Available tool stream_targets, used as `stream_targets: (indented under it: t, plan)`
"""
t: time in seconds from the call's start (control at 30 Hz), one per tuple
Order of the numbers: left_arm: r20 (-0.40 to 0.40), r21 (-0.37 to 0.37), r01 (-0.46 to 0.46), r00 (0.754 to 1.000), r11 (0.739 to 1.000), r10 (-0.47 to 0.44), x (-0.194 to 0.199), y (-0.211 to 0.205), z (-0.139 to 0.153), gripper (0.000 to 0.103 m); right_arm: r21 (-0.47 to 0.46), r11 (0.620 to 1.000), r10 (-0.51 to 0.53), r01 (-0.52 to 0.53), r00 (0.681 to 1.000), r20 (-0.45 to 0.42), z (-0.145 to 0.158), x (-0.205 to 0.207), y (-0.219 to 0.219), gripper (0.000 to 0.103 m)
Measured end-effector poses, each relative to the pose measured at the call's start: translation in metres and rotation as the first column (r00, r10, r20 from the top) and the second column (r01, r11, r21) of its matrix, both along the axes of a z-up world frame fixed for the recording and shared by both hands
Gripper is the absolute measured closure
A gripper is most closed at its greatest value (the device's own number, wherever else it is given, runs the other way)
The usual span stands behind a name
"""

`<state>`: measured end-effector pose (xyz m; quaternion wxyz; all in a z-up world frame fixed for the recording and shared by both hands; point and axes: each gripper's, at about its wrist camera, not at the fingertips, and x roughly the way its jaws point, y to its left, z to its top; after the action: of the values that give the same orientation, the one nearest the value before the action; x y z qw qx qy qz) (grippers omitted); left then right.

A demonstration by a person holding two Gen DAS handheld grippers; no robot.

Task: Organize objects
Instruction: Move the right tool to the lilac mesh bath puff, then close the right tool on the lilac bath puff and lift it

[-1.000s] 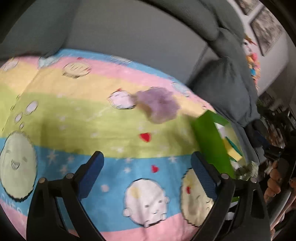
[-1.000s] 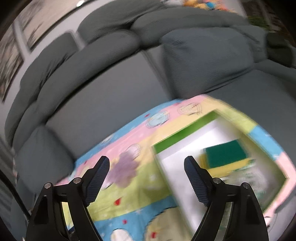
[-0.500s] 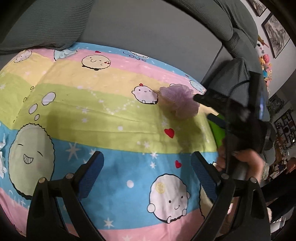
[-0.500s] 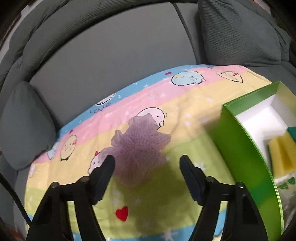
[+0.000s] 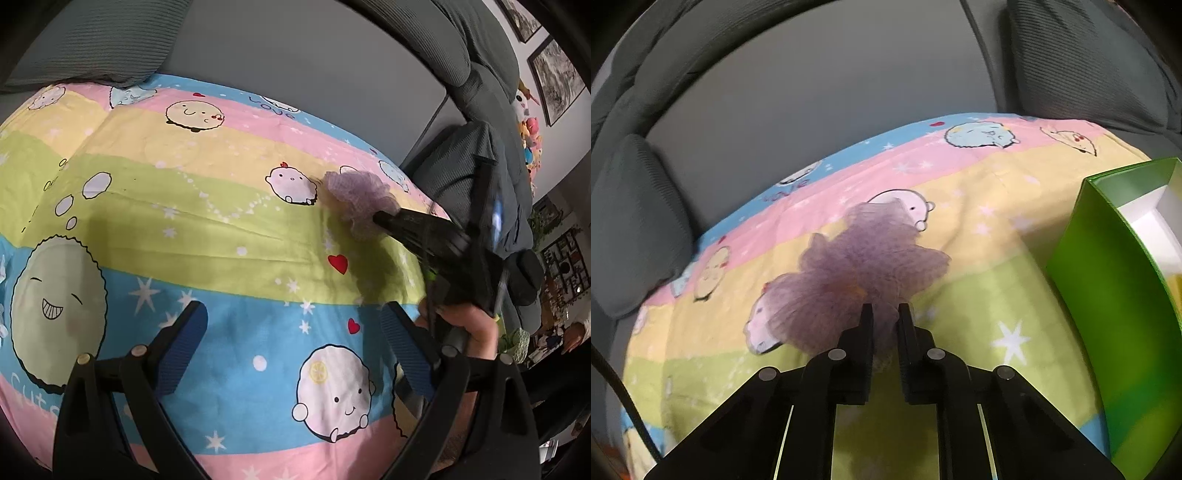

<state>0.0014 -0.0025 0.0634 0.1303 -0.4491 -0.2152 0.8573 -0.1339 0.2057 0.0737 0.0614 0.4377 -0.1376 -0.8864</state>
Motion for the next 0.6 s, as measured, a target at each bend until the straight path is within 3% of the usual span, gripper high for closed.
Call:
stream_targets:
  t: [0.1, 0.2, 0.37, 0.43, 0.6]
  plan:
    - [0.0, 0.008, -0.007, 1.0, 1.0, 0.007, 0.001, -0.003, 0.001, 0.008, -0.058, 0.997, 0.046, -0.046, 0.999, -0.002, 0.016, 0.021, 0.0, 0.091]
    - [0.017, 0.035, -0.006, 1.0, 0.999, 0.006, 0.0, -0.007, 0.0, 0.008, -0.078, 0.992, 0.101, -0.096, 0.993, 0.059, 0.021, 0.042, -0.003, 0.091]
    - [0.043, 0.082, -0.005, 0.999, 0.997, 0.002, 0.0, -0.011, -0.002, 0.008, -0.039, 0.983, 0.18, -0.177, 0.979, 0.097, 0.027, 0.078, -0.012, 0.091]
    - [0.047, 0.089, 0.004, 0.999, 0.996, -0.008, 0.001, -0.01, -0.001, 0.008, -0.066, 0.976, 0.214, -0.208, 0.969, 0.12, 0.026, 0.093, -0.011, 0.091]
    - [0.071, 0.094, 0.028, 0.997, 0.995, -0.035, 0.001, -0.003, -0.005, 0.008, -0.026, 0.961, 0.275, -0.277, 0.935, 0.225, 0.021, 0.117, -0.015, 0.09]
